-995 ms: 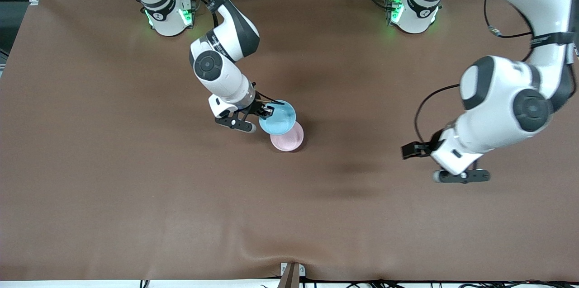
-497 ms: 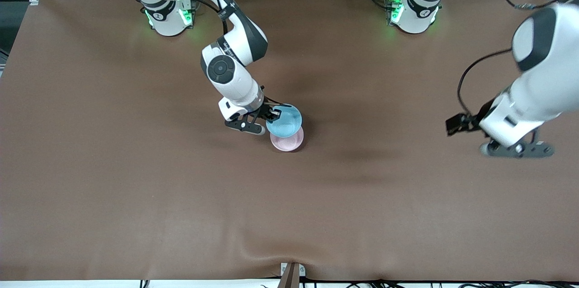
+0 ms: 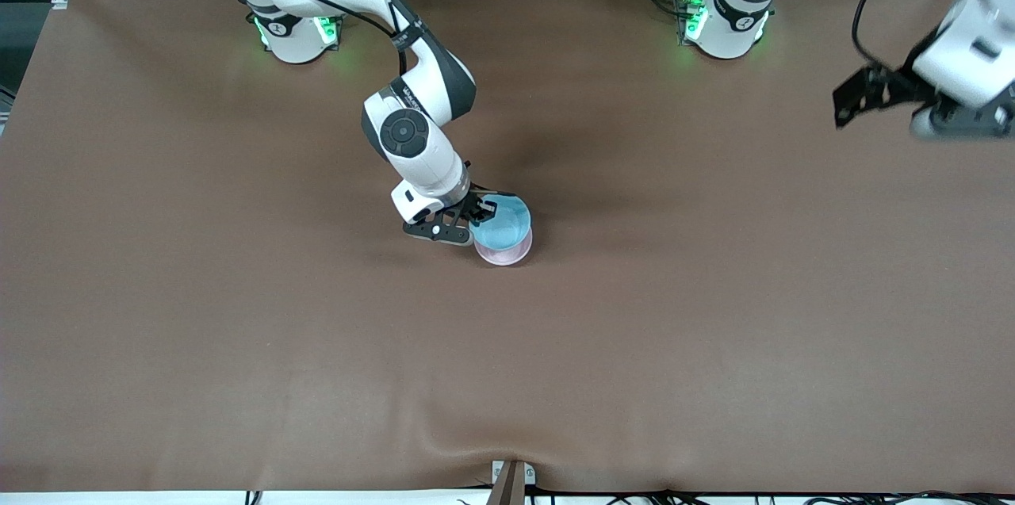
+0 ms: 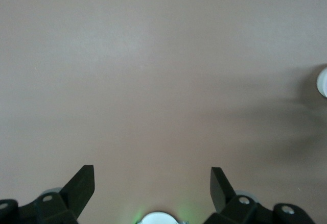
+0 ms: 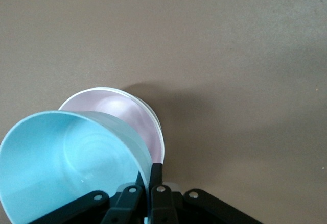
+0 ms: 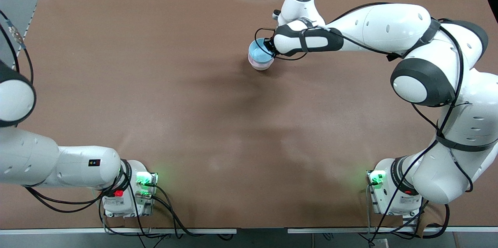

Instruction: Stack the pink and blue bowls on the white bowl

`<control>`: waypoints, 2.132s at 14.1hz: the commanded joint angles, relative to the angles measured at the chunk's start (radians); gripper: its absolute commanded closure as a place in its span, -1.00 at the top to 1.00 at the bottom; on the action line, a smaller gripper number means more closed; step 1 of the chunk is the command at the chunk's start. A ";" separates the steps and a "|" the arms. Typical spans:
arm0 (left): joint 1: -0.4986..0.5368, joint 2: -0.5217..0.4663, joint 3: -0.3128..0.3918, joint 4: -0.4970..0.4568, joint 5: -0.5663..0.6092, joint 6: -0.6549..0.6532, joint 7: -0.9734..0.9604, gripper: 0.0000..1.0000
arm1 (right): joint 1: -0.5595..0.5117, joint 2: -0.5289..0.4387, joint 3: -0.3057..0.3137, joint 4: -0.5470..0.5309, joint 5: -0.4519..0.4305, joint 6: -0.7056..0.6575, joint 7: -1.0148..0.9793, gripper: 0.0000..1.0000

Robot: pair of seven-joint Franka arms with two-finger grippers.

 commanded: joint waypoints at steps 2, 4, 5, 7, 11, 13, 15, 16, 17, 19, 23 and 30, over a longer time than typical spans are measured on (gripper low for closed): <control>-0.008 -0.022 0.095 -0.018 -0.068 0.027 0.024 1.00 | 0.010 0.036 -0.008 0.025 -0.010 0.039 -0.002 -1.00; -0.008 -0.007 0.101 -0.019 -0.065 0.051 0.060 1.00 | 0.010 0.038 -0.008 0.025 -0.009 0.045 -0.002 -1.00; -0.007 -0.005 0.103 -0.031 -0.063 0.070 0.064 1.00 | 0.010 0.039 -0.008 0.025 -0.009 0.045 -0.002 -1.00; -0.007 0.004 0.106 -0.027 -0.043 0.079 0.065 1.00 | 0.013 0.047 -0.008 0.025 -0.011 0.048 -0.004 -0.80; -0.007 0.005 0.100 -0.027 -0.006 0.079 0.041 1.00 | 0.016 0.039 -0.008 0.027 -0.017 0.048 0.001 1.00; -0.002 0.005 0.100 -0.028 -0.028 0.079 0.045 1.00 | 0.005 0.019 -0.010 0.025 -0.017 0.036 -0.002 1.00; -0.001 0.005 0.109 -0.033 -0.052 0.079 0.045 1.00 | -0.008 -0.016 -0.015 0.018 -0.017 0.031 -0.004 1.00; 0.001 0.005 0.110 -0.033 -0.051 0.078 0.044 1.00 | -0.025 -0.033 -0.015 0.015 -0.017 0.018 -0.007 1.00; 0.001 0.004 0.136 -0.034 -0.051 0.076 0.057 1.00 | -0.047 -0.053 -0.016 0.015 -0.017 -0.008 -0.022 1.00; 0.001 0.002 0.167 -0.039 -0.051 0.073 0.076 1.00 | -0.102 -0.106 -0.019 0.006 -0.017 -0.091 -0.102 1.00; -0.004 0.001 0.161 -0.042 -0.051 0.071 0.061 1.00 | -0.287 -0.223 -0.019 -0.005 -0.017 -0.284 -0.304 1.00; -0.002 0.004 0.146 -0.039 -0.049 0.067 0.051 1.00 | -0.604 -0.410 -0.019 -0.008 -0.019 -0.534 -0.662 1.00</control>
